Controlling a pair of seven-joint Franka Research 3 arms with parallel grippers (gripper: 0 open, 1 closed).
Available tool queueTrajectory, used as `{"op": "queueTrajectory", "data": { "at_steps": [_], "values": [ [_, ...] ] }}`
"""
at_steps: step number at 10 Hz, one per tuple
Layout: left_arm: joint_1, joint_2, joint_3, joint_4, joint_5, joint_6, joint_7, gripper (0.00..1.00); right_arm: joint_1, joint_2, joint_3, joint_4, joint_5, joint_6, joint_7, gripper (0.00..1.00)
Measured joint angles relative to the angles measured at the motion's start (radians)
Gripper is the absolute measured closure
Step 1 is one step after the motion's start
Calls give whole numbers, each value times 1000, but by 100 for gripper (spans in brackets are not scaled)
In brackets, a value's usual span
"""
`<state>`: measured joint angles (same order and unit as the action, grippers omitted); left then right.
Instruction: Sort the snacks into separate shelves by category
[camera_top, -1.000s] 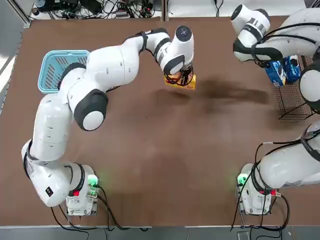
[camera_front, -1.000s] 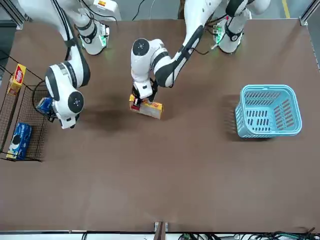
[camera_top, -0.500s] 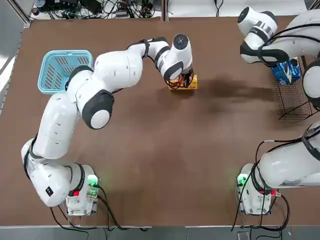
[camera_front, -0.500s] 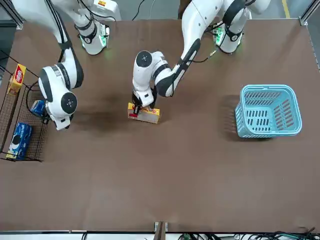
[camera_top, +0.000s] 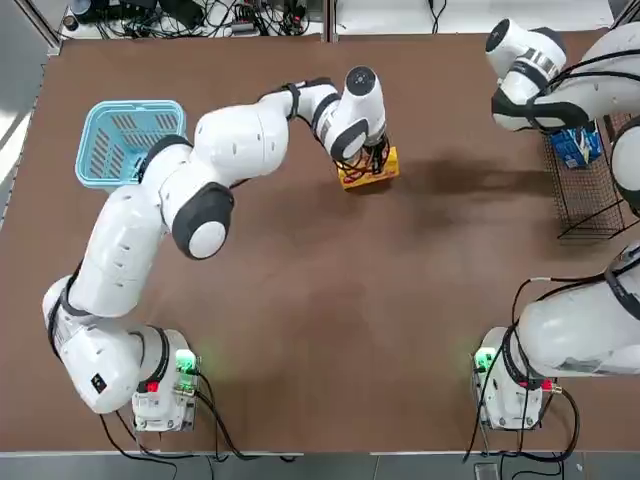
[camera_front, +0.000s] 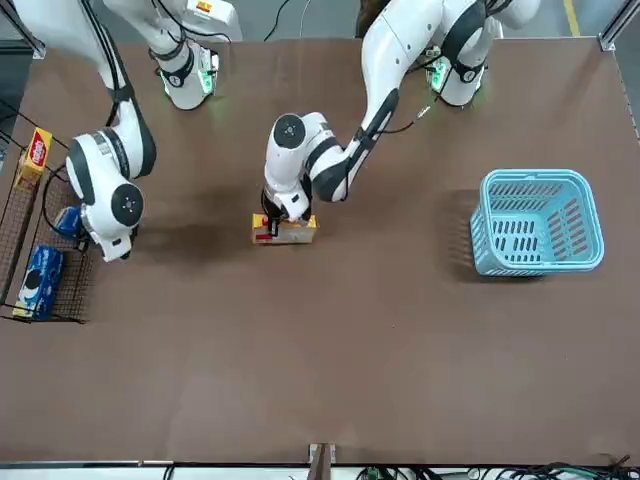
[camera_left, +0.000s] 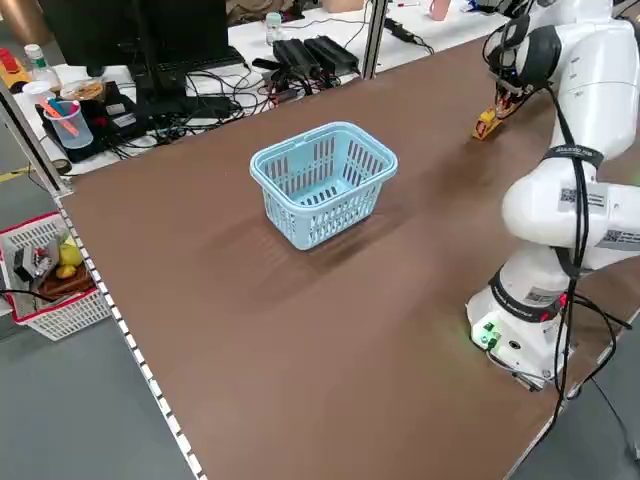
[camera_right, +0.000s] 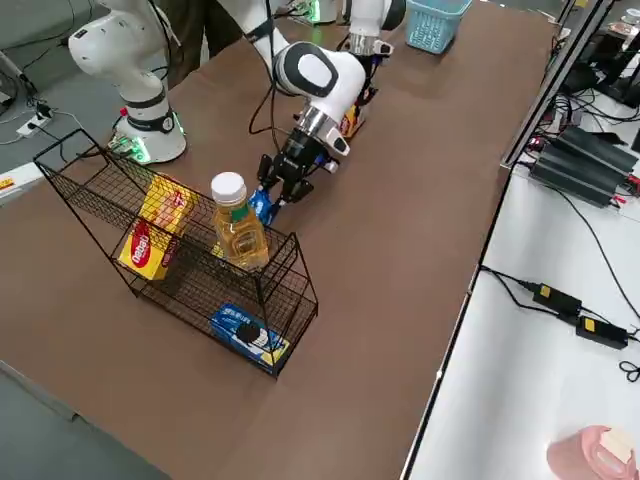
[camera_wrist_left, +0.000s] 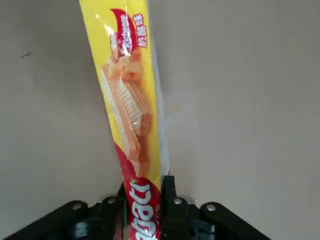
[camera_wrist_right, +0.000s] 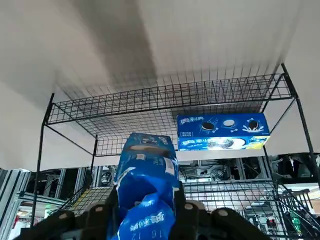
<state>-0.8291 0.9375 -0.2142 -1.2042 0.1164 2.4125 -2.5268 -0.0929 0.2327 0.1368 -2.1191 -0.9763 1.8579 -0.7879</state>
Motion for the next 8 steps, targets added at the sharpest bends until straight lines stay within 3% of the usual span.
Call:
{"op": "queueTrajectory", "data": {
  "at_steps": [8],
  "values": [
    [-37,36,14,7,0,9,1,71,-79,0,0,-90,-29,128,-2,57]
  ]
}}
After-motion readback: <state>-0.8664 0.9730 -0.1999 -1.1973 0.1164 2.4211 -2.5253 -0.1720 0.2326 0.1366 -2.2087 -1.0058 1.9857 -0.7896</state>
